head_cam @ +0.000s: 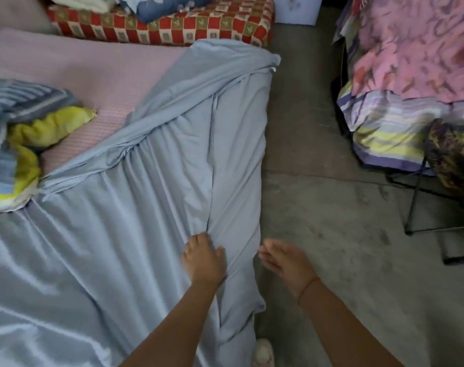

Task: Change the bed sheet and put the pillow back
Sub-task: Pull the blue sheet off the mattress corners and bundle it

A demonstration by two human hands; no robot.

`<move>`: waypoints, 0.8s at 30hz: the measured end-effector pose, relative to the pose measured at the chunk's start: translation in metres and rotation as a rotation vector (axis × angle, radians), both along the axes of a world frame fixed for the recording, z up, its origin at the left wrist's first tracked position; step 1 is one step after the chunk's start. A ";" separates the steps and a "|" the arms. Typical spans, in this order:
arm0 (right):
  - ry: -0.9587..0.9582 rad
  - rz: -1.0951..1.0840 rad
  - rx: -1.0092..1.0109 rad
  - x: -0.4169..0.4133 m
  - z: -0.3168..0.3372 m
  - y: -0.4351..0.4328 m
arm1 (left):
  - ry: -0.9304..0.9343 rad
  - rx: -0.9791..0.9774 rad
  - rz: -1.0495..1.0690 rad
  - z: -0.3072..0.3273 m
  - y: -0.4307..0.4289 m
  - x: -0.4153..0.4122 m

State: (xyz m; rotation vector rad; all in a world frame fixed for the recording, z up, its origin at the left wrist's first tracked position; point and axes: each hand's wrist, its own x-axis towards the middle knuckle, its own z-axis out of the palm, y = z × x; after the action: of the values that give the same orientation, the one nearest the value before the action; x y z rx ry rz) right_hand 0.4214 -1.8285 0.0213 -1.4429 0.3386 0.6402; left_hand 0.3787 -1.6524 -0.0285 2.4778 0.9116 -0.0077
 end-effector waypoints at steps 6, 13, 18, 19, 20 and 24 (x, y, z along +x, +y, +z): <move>0.056 0.043 0.052 0.108 0.003 0.004 | 0.081 -0.005 0.044 -0.013 0.011 0.078; 0.058 0.145 0.067 0.201 -0.002 0.030 | 0.120 0.062 0.103 -0.019 0.027 0.129; 0.049 0.230 0.074 0.281 0.003 0.061 | 0.119 0.080 0.224 -0.025 0.042 0.172; 0.046 0.245 0.076 0.297 0.005 0.066 | 0.115 0.082 0.251 -0.024 0.044 0.182; 0.044 0.262 0.076 0.315 0.007 0.071 | 0.116 0.087 0.278 -0.023 0.046 0.193; 0.037 0.341 0.080 0.387 0.018 0.091 | 0.086 0.067 0.398 -0.015 0.044 0.240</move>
State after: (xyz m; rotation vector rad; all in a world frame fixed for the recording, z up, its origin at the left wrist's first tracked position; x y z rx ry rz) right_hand 0.8085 -1.7373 0.0396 -1.4248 0.0926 0.9464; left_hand 0.6187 -1.6088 -0.0440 2.3268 1.4481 0.0513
